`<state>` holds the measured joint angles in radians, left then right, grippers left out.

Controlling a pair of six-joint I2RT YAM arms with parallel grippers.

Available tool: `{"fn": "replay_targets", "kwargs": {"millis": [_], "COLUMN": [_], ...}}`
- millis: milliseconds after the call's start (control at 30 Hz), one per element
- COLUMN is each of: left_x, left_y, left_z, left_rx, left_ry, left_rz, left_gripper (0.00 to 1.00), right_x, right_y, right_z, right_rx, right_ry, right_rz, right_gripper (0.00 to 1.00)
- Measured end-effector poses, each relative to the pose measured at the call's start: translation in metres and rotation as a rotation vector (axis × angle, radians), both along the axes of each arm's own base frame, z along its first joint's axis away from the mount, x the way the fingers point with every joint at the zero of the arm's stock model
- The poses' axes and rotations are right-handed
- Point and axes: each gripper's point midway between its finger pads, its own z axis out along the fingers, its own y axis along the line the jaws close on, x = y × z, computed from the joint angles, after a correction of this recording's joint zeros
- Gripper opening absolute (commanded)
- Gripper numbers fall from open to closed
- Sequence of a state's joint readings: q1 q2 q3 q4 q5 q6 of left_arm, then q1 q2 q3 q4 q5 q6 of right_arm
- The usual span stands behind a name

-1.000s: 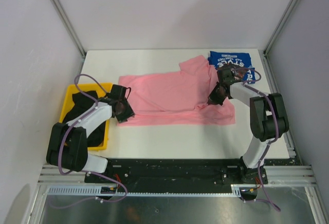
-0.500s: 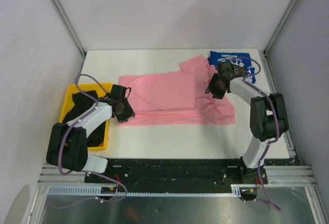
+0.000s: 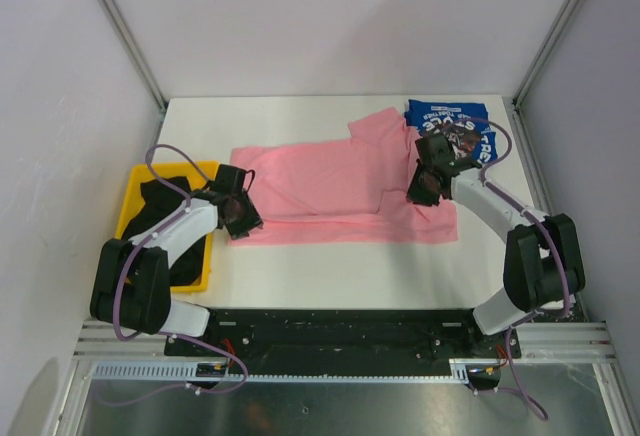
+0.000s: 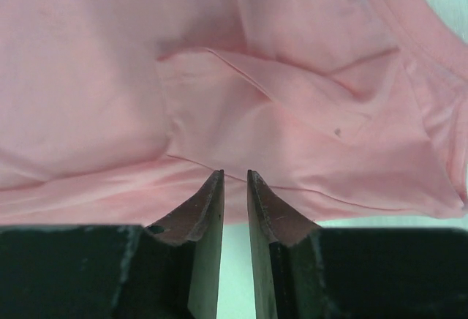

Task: Fold and stack the t-shirts
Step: Fold the flattened tshirt in 1/3 of the way

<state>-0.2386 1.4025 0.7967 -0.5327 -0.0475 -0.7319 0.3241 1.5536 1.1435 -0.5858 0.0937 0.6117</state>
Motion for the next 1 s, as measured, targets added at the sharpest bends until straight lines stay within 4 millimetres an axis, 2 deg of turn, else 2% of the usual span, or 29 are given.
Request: {"fn": "replay_targets", "kwargs": {"millis": [167, 567, 767, 867, 1000], "left_x": [0.001, 0.006, 0.009, 0.010, 0.009], "left_y": [0.000, 0.003, 0.003, 0.003, 0.004], "left_z": [0.001, 0.001, 0.001, 0.001, -0.002], "left_rx": [-0.001, -0.004, -0.006, -0.006, -0.003], "left_ry": [-0.003, 0.000, 0.001, 0.001, 0.012], "left_rz": [0.001, 0.015, 0.018, 0.018, 0.018], "left_gripper": [0.46, 0.46, 0.46, 0.46, 0.46], "right_x": [-0.024, -0.022, -0.012, -0.006, 0.005], "right_y": [-0.010, -0.018, -0.037, -0.045, -0.052], "right_z": [-0.034, -0.076, -0.086, -0.084, -0.079], "right_rx": [-0.029, -0.045, -0.048, -0.054, -0.063], "right_ry": [0.102, 0.204, 0.210, 0.202, 0.175], "right_rz": [-0.010, -0.029, -0.078, -0.096, -0.110], "right_gripper": [0.22, 0.22, 0.24, 0.25, 0.33]}}
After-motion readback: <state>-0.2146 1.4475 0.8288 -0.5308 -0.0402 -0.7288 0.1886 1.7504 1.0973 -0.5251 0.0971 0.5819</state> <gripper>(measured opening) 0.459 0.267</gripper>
